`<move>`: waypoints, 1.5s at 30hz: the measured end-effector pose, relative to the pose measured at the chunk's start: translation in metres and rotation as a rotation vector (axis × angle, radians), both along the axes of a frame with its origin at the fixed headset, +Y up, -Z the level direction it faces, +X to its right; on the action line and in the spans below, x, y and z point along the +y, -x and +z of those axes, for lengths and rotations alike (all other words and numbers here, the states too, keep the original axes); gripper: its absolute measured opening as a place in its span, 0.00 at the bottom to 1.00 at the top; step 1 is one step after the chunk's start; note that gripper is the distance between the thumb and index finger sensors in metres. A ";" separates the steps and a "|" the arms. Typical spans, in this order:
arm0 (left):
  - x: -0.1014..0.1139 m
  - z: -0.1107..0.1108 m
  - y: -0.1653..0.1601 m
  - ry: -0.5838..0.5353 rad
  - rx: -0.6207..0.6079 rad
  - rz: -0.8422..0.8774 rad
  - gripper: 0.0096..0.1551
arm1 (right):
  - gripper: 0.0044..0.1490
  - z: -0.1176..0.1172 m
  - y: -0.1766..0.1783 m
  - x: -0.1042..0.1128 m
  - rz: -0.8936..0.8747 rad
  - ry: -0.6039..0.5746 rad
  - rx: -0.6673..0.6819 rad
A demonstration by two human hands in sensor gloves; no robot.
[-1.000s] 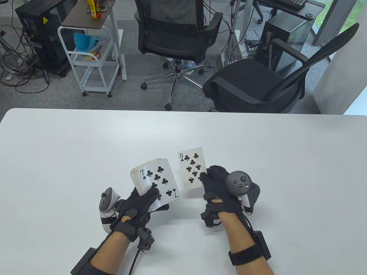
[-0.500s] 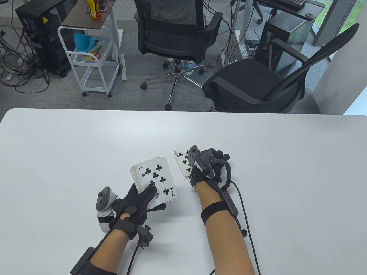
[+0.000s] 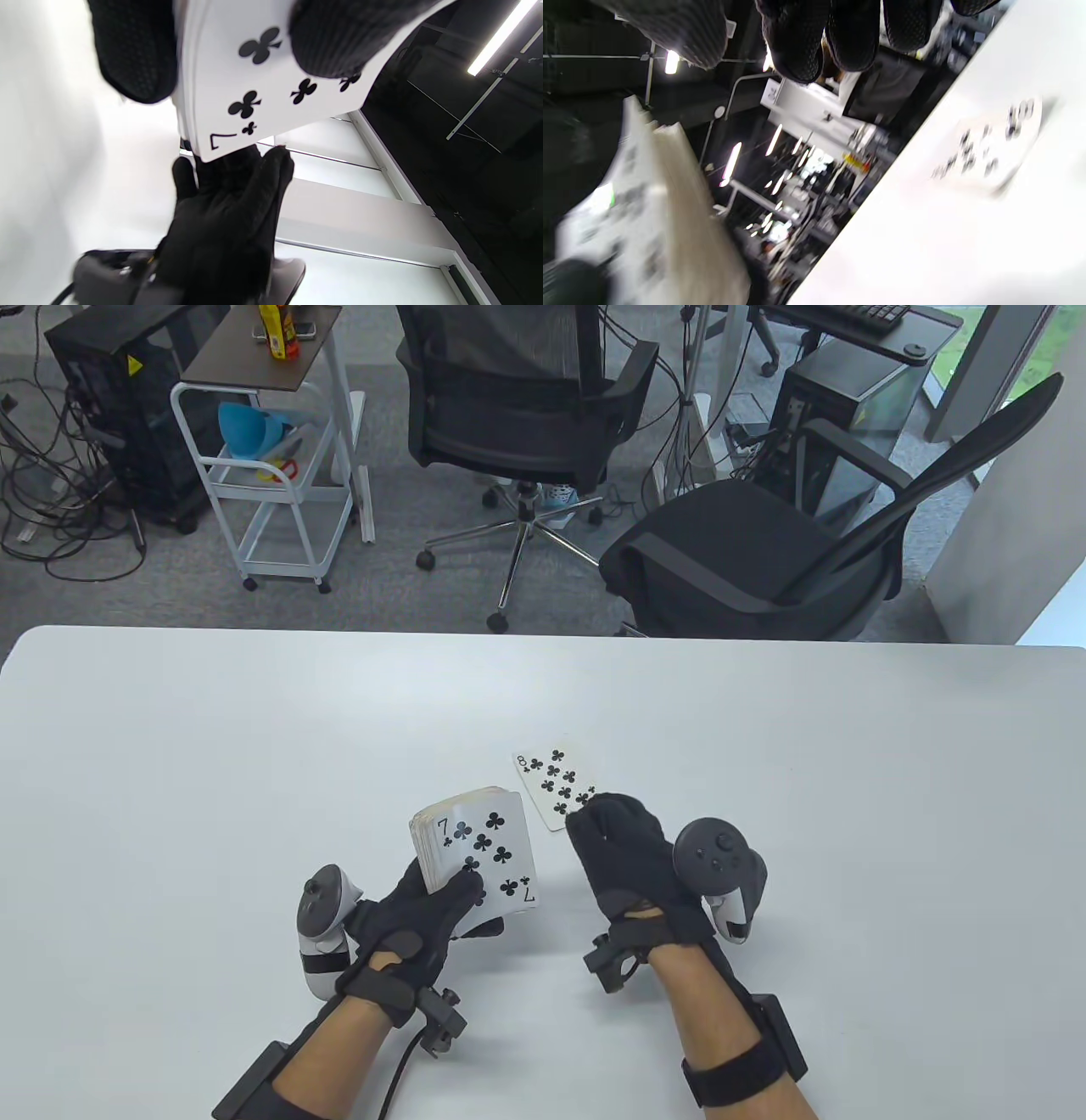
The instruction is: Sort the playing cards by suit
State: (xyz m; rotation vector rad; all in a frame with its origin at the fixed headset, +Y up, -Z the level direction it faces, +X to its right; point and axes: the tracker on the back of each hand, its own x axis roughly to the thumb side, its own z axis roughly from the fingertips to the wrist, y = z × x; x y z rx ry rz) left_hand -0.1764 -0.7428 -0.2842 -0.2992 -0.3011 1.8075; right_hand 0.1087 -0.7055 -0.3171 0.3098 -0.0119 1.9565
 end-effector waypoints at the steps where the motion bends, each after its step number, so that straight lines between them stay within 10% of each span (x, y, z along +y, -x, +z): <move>1: 0.000 0.000 -0.002 0.004 -0.015 0.012 0.38 | 0.37 0.006 0.005 -0.003 -0.004 -0.007 0.055; 14: -0.017 0.000 0.000 0.093 -0.010 0.083 0.39 | 0.42 0.034 0.041 -0.003 0.349 -0.257 0.067; 24: -0.021 0.002 -0.004 0.103 -0.030 0.094 0.40 | 0.23 0.042 0.042 -0.007 0.179 -0.376 -0.063; 45: -0.023 0.000 -0.009 0.118 -0.029 0.067 0.41 | 0.25 0.031 0.021 -0.009 0.232 -0.334 -0.126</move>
